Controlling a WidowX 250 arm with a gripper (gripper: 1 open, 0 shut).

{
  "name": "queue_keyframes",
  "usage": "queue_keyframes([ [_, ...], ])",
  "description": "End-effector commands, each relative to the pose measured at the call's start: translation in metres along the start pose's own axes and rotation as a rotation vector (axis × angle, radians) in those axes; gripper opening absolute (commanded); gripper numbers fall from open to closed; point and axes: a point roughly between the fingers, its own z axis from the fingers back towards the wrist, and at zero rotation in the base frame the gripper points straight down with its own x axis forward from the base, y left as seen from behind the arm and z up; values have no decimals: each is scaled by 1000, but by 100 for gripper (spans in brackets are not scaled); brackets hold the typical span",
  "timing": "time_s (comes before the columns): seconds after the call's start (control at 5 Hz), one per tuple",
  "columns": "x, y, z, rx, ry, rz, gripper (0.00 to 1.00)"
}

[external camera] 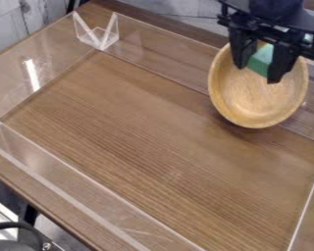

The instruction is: Put the green block in the brown bowl

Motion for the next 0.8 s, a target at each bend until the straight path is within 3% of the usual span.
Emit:
queue_keyframes([
  [0.0, 2, -3, 4, 1, -39, -5, 0],
  [0.6, 7, -1, -6, -10, -38, 6, 0],
])
